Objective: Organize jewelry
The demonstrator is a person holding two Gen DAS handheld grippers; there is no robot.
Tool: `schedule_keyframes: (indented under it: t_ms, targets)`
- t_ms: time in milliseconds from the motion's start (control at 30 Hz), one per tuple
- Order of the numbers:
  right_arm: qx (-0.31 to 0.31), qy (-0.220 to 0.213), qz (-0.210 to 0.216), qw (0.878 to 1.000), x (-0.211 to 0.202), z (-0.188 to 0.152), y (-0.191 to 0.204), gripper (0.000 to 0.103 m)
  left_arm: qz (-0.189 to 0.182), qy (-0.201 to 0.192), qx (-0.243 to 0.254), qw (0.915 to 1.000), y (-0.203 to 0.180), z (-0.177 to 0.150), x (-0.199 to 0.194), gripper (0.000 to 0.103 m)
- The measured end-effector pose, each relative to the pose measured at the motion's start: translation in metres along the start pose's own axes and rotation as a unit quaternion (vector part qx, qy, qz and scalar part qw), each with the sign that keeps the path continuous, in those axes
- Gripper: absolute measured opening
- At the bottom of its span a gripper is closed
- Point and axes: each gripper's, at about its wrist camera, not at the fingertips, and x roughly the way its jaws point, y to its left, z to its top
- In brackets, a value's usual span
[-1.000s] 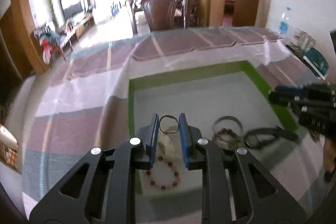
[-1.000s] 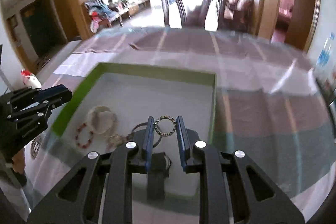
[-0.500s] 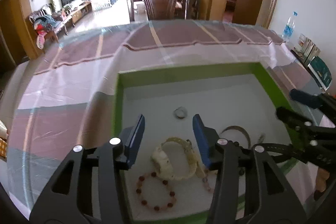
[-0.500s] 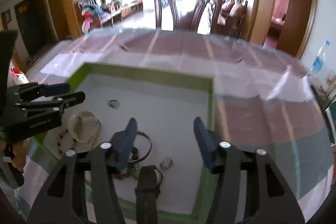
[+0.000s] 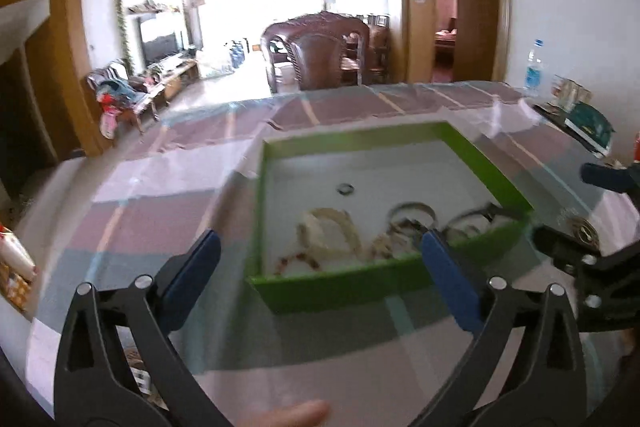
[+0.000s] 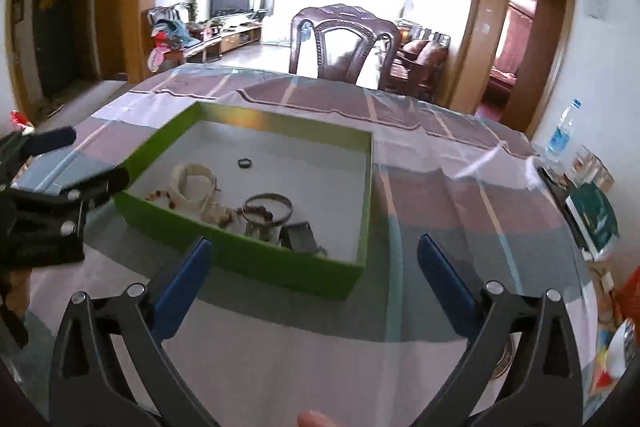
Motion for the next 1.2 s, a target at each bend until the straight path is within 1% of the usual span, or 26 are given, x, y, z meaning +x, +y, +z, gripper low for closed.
schedule_keyframes:
  t_ms: [100, 200, 267, 333, 467, 533, 800, 1200]
  targets:
    - [0.027, -0.024, -0.012, 0.999, 0.007, -0.008, -0.001, 0.1, 0.015, -0.012, -0.011, 0.9997, 0.0, -0.012, 0.004, 0.099]
    - [0.032, -0.038, -0.031, 0.998, 0.006, -0.013, -0.001, 0.1, 0.036, -0.033, -0.016, 0.9987, 0.002, -0.021, 0.003, 0.099]
    - [0.037, -0.05, -0.03, 0.998, 0.003, -0.015, -0.001, 0.1, 0.051, -0.042, -0.009, 0.9977, 0.002, -0.024, 0.0, 0.099]
    - [0.036, -0.063, -0.024, 0.997, -0.002, -0.016, 0.001, 0.1, 0.057, -0.048, -0.008, 0.9972, 0.003, -0.025, -0.003, 0.099]
    - [0.022, -0.071, -0.035, 0.997, -0.002, -0.019, 0.009, 0.1, 0.044, -0.062, -0.014, 0.997, 0.005, -0.026, -0.011, 0.099]
    - [0.015, -0.068, -0.037, 0.997, 0.0, -0.02, 0.013, 0.1, 0.05, -0.063, -0.012, 0.9967, 0.004, -0.027, -0.013, 0.099]
    - [0.014, -0.069, -0.046, 0.996, 0.002, -0.023, 0.015, 0.1, 0.044, -0.056, -0.006, 0.9974, 0.0, -0.029, -0.012, 0.099]
    - [0.014, -0.067, -0.042, 0.997, 0.002, -0.024, 0.017, 0.1, 0.038, -0.046, 0.003, 0.9982, -0.005, -0.032, -0.008, 0.099]
